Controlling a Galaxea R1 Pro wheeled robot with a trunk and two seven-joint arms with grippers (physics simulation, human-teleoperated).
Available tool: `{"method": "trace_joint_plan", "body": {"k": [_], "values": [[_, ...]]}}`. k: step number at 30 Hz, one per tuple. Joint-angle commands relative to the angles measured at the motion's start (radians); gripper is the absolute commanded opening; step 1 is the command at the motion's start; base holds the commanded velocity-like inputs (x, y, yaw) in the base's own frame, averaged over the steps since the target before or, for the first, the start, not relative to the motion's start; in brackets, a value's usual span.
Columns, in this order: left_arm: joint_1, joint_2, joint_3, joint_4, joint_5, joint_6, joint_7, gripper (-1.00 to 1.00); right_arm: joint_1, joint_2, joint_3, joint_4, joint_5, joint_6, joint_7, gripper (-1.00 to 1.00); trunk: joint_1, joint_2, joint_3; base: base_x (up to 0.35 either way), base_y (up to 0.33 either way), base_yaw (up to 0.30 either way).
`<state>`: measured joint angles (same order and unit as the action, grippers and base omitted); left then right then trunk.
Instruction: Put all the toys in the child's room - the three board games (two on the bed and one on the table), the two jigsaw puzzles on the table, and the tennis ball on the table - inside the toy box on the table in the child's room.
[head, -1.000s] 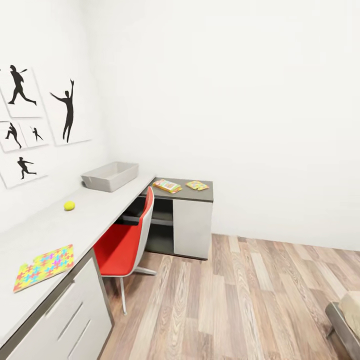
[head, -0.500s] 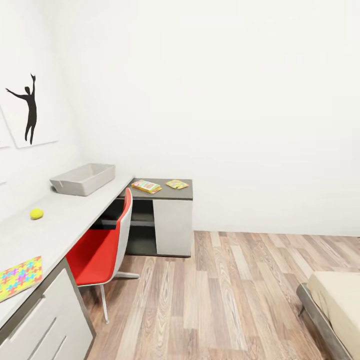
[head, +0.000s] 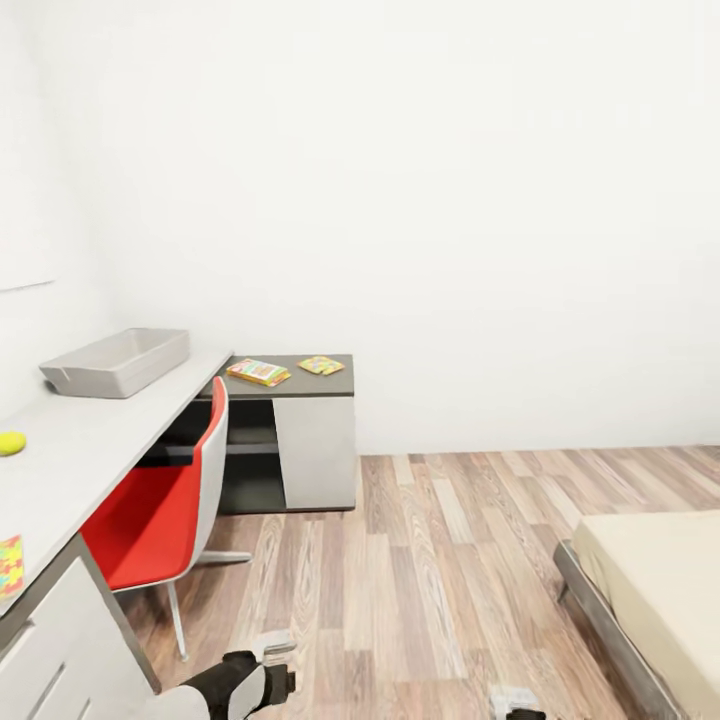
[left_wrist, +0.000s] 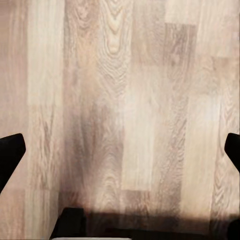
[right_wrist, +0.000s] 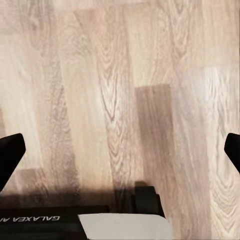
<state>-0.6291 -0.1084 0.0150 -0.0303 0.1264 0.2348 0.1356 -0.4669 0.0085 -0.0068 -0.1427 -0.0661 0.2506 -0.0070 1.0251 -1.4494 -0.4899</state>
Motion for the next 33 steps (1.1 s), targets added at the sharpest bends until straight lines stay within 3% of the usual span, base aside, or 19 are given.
{"method": "trace_joint_plan", "body": {"k": [1, 5, 11, 13, 19, 24, 33], "values": [[-0.001, 0.0, 0.001, -0.002, 0.011, 0.006, 0.005, 1.0, -0.001, 0.0, 0.0, -0.001, -0.007, 0.006, -0.001, 1.0, 0.0, -0.001, -0.003, 0.0, 0.0, -0.199], [-0.077, -0.019, 0.002, -0.008, 0.047, 0.016, 0.01, 1.0, -0.077, -0.007, -0.001, -0.004, -0.022, 0.036, -0.002, 1.0, 0.0, -0.001, -0.008, 0.0, 0.0, -0.177], [-0.13, -0.035, 0.002, -0.032, 0.092, 0.024, 0.012, 1.0, -0.149, -0.013, 0.0, -0.005, -0.029, 0.078, -0.004, 1.0, 0.0, -0.001, -0.017, 0.0, 0.0, -0.117], [-0.149, -0.049, 0.001, -0.05, 0.116, 0.034, 0.012, 1.0, -0.194, -0.016, 0.0, -0.005, -0.032, 0.129, -0.005, 1.0, 0.0, -0.001, -0.02, 0.0, 0.0, -0.062], [-0.167, -0.062, 0.001, -0.066, 0.139, 0.061, 0.011, 1.0, -0.256, -0.026, 0.0, -0.013, -0.034, 0.231, -0.005, 1.0, 0.0, -0.001, -0.029, 0.0, 0.0, -0.039], [-0.173, -0.066, 0.0, -0.076, 0.157, 0.083, 0.007, 1.0, -0.311, -0.049, 0.001, -0.059, -0.035, 0.364, -0.004, 1.0, 0.0, -0.001, -0.036, 0.0, 0.0, -0.044], [-0.165, -0.066, 0.0, -0.083, 0.168, 0.069, 0.005, 1.0, -0.327, -0.065, 0.001, -0.169, -0.035, 0.442, -0.003, 1.0, 0.0, -0.001, -0.043, 0.0, 0.0, -0.055]]}}
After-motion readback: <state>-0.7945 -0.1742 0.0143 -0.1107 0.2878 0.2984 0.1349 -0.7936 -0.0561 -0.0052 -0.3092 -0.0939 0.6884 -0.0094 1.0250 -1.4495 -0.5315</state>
